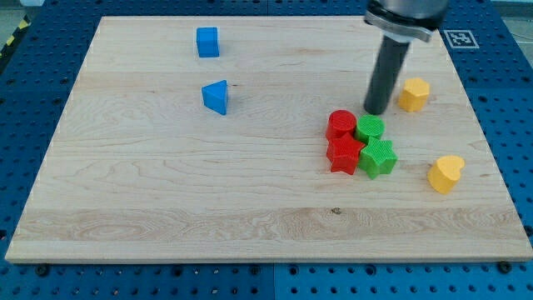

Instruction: Push the yellow heart slightly towards the top of the board

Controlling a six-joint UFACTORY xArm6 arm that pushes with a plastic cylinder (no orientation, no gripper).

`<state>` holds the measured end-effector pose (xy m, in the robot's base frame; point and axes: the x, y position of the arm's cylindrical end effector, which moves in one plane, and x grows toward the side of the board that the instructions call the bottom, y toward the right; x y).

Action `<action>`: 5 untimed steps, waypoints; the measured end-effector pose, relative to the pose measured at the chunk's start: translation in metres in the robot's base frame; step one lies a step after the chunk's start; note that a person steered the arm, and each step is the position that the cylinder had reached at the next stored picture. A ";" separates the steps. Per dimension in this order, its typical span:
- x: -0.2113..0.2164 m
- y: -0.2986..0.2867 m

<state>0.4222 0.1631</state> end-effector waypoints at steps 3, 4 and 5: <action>0.035 0.063; 0.058 0.082; 0.069 0.091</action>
<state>0.4915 0.2537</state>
